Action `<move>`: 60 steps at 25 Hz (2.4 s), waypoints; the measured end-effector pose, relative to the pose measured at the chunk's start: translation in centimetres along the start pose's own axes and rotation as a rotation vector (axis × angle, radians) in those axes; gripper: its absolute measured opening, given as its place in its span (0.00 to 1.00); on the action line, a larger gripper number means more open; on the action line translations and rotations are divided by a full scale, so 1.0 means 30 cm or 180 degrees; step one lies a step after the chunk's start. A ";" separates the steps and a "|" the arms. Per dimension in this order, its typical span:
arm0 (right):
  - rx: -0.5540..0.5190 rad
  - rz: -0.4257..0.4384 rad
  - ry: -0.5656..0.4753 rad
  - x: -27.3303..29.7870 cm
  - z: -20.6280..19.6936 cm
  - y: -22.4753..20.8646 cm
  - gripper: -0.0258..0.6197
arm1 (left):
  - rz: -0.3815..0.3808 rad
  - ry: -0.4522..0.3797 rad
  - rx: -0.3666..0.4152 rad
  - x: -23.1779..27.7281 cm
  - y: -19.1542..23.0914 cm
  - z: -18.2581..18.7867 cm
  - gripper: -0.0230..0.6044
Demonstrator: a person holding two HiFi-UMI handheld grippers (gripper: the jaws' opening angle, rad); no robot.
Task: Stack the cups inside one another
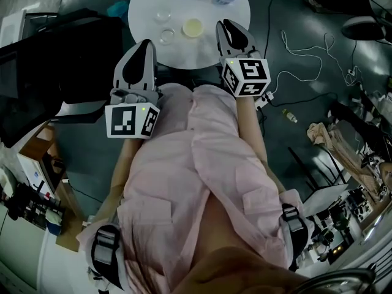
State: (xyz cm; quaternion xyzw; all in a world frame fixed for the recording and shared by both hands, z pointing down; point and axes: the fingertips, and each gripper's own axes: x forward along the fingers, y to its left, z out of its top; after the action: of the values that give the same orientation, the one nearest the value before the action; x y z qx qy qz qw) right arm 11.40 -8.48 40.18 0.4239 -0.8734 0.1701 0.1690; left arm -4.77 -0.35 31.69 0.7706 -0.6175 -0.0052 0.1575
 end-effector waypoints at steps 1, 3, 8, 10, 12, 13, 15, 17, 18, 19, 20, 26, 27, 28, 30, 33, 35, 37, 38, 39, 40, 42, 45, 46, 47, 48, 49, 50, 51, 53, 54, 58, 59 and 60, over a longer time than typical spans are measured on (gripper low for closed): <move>0.0000 0.0019 0.0034 0.016 -0.011 0.000 0.09 | 0.0001 0.0000 -0.0003 -0.001 -0.003 -0.002 0.06; 0.0001 0.0056 0.0099 0.051 -0.034 0.004 0.09 | 0.0003 0.0004 -0.0014 -0.004 -0.003 -0.008 0.06; -0.0082 0.0123 0.0326 0.135 -0.113 0.005 0.15 | -0.0022 0.0006 -0.0033 -0.008 -0.009 -0.014 0.06; -0.0102 0.0137 0.0415 0.161 -0.142 -0.002 0.17 | -0.0044 -0.0001 -0.0014 -0.008 -0.023 -0.008 0.06; -0.0130 0.0146 0.0501 0.189 -0.170 -0.006 0.17 | -0.0061 0.0004 0.0015 -0.008 -0.032 -0.005 0.06; -0.0138 0.0157 0.0543 0.204 -0.185 -0.005 0.18 | -0.0070 0.0010 0.0030 -0.008 -0.034 -0.004 0.06; -0.0150 0.0185 0.0633 0.234 -0.215 -0.003 0.18 | -0.0086 0.0011 0.0061 -0.007 -0.039 0.000 0.06; -0.0175 0.0201 0.0740 0.258 -0.251 0.000 0.18 | -0.0098 0.0000 0.0086 -0.011 -0.043 0.007 0.06; -0.0182 0.0202 0.0799 0.268 -0.272 0.001 0.18 | -0.0100 -0.0003 0.0092 -0.013 -0.043 0.009 0.06; -0.0182 0.0201 0.0859 0.278 -0.293 0.000 0.18 | -0.0097 -0.0003 0.0093 -0.016 -0.042 0.008 0.06; -0.0182 0.0199 0.0916 0.288 -0.314 -0.003 0.19 | -0.0089 -0.0002 0.0088 -0.016 -0.041 0.007 0.06; -0.0081 0.0211 0.1222 0.340 -0.423 -0.014 0.20 | -0.0039 -0.0006 0.0057 -0.007 -0.030 0.004 0.06; -0.0059 0.0210 0.1258 0.345 -0.435 -0.014 0.20 | -0.0038 -0.0004 0.0055 -0.007 -0.030 0.005 0.06; -0.0047 0.0205 0.1291 0.348 -0.445 -0.015 0.20 | -0.0037 -0.0003 0.0053 -0.007 -0.030 0.005 0.06; -0.0031 0.0187 0.1364 0.354 -0.468 -0.020 0.20 | -0.0030 -0.0001 0.0050 -0.010 -0.031 0.007 0.06; 0.0046 0.0174 0.1468 0.363 -0.499 -0.022 0.21 | -0.0010 -0.0002 0.0043 -0.014 -0.027 0.011 0.06; 0.0090 0.0178 0.1522 0.372 -0.513 -0.018 0.21 | 0.0008 0.0005 0.0032 -0.013 -0.020 0.014 0.06; 0.0115 0.0166 0.1577 0.381 -0.530 -0.019 0.21 | 0.0016 0.0022 0.0022 -0.009 -0.016 0.012 0.06; 0.0129 0.0163 0.1603 0.387 -0.542 -0.022 0.21 | 0.0016 0.0031 0.0019 -0.003 -0.016 0.010 0.06; 0.0142 0.0163 0.1627 0.393 -0.553 -0.026 0.21 | 0.0015 0.0041 0.0015 0.005 -0.015 0.006 0.06; 0.0148 0.0158 0.1650 0.399 -0.563 -0.032 0.21 | 0.0016 0.0050 0.0009 0.014 -0.013 0.003 0.06; 0.0164 0.0145 0.1692 0.409 -0.575 -0.038 0.21 | 0.0027 0.0070 -0.0007 0.026 -0.005 -0.002 0.06; 0.0295 0.0146 0.1736 0.417 -0.598 -0.030 0.21 | 0.0037 0.0101 -0.0025 0.028 0.004 -0.002 0.06; 0.0352 0.0117 0.1769 0.414 -0.610 -0.033 0.21 | 0.0037 0.0116 -0.0034 0.030 0.006 -0.005 0.06; 0.0401 0.0069 0.1808 0.410 -0.622 -0.041 0.21 | 0.0035 0.0136 -0.0045 0.035 0.008 -0.009 0.06; 0.0444 0.0019 0.1838 0.406 -0.632 -0.052 0.20 | 0.0032 0.0158 -0.0058 0.043 0.008 -0.016 0.06; 0.0475 -0.0026 0.1857 0.403 -0.642 -0.062 0.13 | 0.0027 0.0180 -0.0074 0.052 0.007 -0.022 0.06; 0.0494 -0.0060 0.1868 0.400 -0.648 -0.070 0.11 | 0.0020 0.0201 -0.0090 0.060 0.008 -0.027 0.06; 0.0507 -0.0085 0.1870 0.398 -0.651 -0.073 0.10 | 0.0010 0.0219 -0.0105 0.067 0.011 -0.031 0.06; 0.0525 -0.0118 0.1839 0.399 -0.647 -0.068 0.10 | -0.0022 0.0254 -0.0121 0.075 0.021 -0.034 0.06; 0.0526 -0.0123 0.1806 0.400 -0.641 -0.062 0.10 | -0.0044 0.0271 -0.0126 0.078 0.028 -0.035 0.06; 0.0593 -0.0199 0.1656 0.393 -0.607 -0.059 0.10 | -0.0139 0.0325 -0.0138 0.092 0.059 -0.037 0.06; 0.0647 -0.0230 0.1610 0.388 -0.593 -0.061 0.10 | -0.0164 0.0337 -0.0121 0.098 0.065 -0.036 0.06; 0.0700 -0.0254 0.1555 0.382 -0.575 -0.061 0.10 | -0.0191 0.0350 -0.0100 0.104 0.069 -0.035 0.06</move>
State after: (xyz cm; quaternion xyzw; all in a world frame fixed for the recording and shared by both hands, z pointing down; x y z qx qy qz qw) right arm 8.76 -9.77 60.77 0.4202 -0.7655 0.3544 0.3343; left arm -5.80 -3.47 33.78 0.7854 -0.5843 0.0227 0.2030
